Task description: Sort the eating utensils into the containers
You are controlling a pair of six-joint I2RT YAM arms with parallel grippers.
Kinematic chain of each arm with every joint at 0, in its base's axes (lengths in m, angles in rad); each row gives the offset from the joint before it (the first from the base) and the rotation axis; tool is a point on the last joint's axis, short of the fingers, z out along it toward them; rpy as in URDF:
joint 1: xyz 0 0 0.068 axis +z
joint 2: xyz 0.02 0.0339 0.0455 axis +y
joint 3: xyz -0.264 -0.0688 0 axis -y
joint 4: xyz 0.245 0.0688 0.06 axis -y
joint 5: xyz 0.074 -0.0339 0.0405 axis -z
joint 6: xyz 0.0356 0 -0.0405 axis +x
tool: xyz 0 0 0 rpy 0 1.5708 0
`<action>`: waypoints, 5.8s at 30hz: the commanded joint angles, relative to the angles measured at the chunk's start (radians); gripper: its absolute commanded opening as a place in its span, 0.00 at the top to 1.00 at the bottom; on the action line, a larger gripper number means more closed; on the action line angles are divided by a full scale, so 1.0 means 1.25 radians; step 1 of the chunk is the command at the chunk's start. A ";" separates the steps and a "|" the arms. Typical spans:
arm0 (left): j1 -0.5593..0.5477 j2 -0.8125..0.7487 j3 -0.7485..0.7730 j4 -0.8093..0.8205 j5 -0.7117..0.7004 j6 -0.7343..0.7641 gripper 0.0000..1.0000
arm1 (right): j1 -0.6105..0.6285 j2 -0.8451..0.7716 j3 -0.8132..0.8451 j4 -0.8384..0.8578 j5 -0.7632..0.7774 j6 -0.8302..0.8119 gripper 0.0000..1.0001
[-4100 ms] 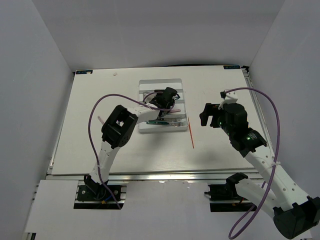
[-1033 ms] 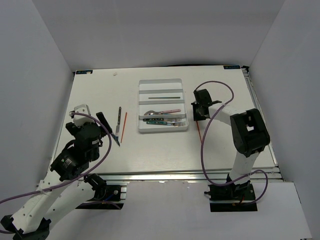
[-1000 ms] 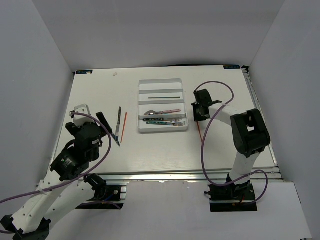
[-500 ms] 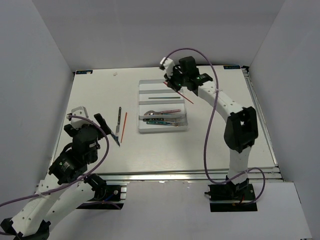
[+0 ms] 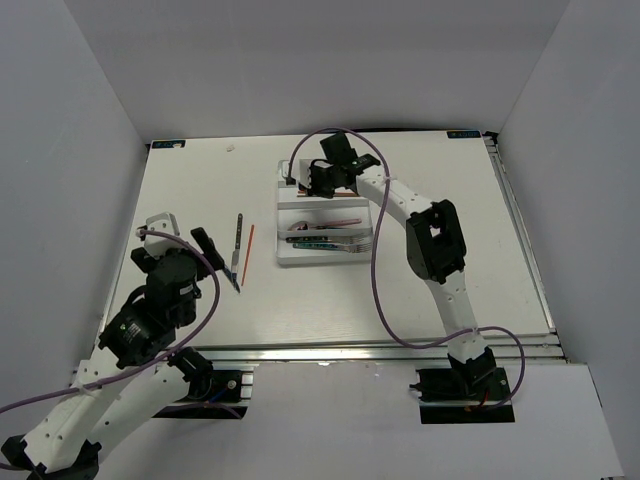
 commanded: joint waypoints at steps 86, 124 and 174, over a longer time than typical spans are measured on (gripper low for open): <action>0.332 1.129 0.535 -0.098 0.505 0.069 1.00 | -0.029 -1.184 -0.983 0.182 0.156 0.923 0.11; 0.130 1.195 0.504 0.775 0.134 -0.856 1.00 | -0.030 -1.319 -0.984 0.120 0.264 0.950 0.11; 0.233 1.056 0.671 0.119 0.513 -0.041 0.02 | -0.030 -1.370 -1.045 0.173 0.176 1.048 0.11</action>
